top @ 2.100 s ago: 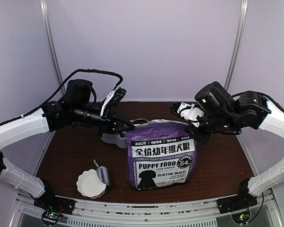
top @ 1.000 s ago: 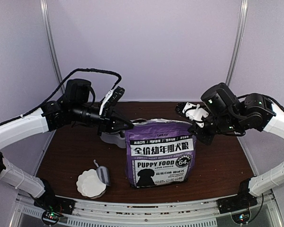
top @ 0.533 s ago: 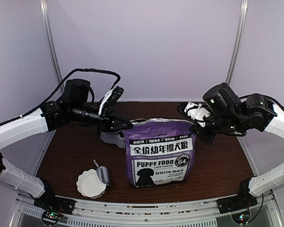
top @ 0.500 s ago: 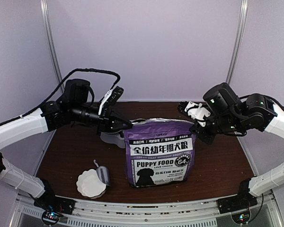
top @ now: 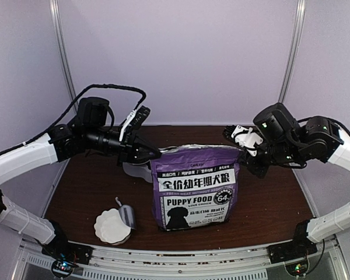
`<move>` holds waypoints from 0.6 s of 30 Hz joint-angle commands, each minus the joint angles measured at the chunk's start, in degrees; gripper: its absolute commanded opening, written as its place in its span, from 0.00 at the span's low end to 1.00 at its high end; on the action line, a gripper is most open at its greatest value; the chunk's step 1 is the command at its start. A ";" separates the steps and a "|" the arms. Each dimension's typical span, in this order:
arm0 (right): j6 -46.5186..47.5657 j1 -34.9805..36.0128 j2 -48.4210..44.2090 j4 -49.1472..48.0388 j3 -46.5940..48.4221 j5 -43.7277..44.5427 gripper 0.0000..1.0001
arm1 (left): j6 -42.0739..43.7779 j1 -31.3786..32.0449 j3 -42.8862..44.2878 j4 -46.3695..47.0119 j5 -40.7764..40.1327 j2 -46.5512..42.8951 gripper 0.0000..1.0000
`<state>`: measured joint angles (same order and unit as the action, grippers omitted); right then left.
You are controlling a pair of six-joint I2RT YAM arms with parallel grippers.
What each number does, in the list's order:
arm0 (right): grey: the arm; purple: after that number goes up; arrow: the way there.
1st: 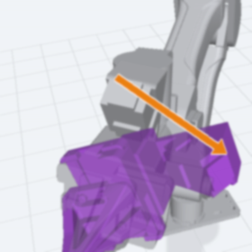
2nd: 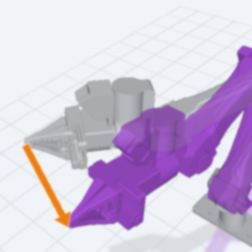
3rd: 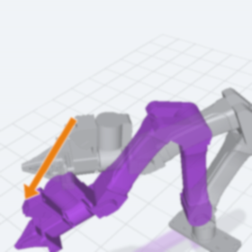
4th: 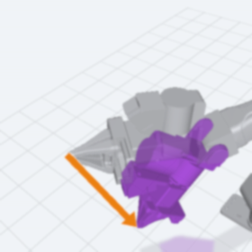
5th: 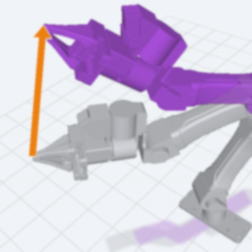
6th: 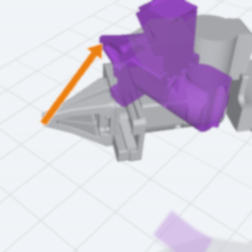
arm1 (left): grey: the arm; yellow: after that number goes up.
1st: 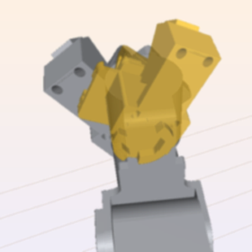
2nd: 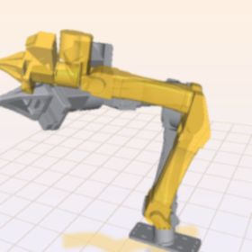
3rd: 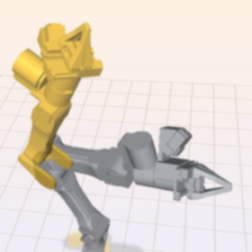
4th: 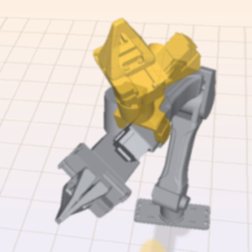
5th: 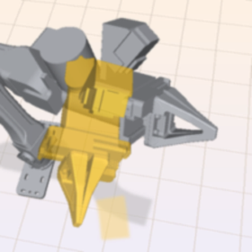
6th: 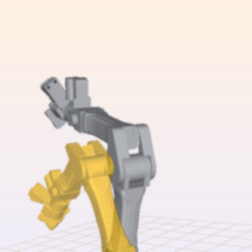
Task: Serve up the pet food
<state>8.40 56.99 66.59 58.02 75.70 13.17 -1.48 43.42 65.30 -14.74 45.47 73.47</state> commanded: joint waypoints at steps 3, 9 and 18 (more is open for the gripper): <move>-0.43 -4.26 -6.29 -8.91 -5.43 -8.67 0.58 | 1.10 -2.19 1.10 -0.10 2.32 -2.83 0.00; -2.58 -13.49 -14.94 -28.14 -16.73 -27.90 0.82 | 3.38 -2.55 3.87 -4.96 3.96 -1.91 0.00; -6.95 -18.50 -15.69 -44.29 -23.96 -45.75 0.63 | 3.56 -2.81 3.87 -5.19 2.66 -2.87 0.00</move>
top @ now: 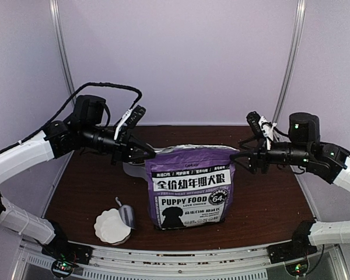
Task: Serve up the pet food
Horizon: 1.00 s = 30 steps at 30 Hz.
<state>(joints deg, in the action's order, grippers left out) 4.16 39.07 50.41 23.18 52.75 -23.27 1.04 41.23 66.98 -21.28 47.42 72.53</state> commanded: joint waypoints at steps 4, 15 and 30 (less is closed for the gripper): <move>-3.10 -0.79 1.73 -9.61 -0.99 -9.72 0.48 | 1.07 -0.78 2.12 1.33 0.66 -2.19 0.00; -1.70 -1.18 3.96 -5.84 -0.01 -9.74 0.37 | 1.07 -0.98 2.10 1.37 0.98 -1.93 0.00; -0.15 -1.49 2.75 -3.32 1.18 -9.77 0.00 | 1.17 -1.18 5.11 -0.98 -4.11 -1.26 0.19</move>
<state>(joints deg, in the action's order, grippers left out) 3.31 37.95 54.57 18.33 52.25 -32.40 1.61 40.69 67.29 -21.74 46.35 72.18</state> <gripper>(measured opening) 0.010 0.044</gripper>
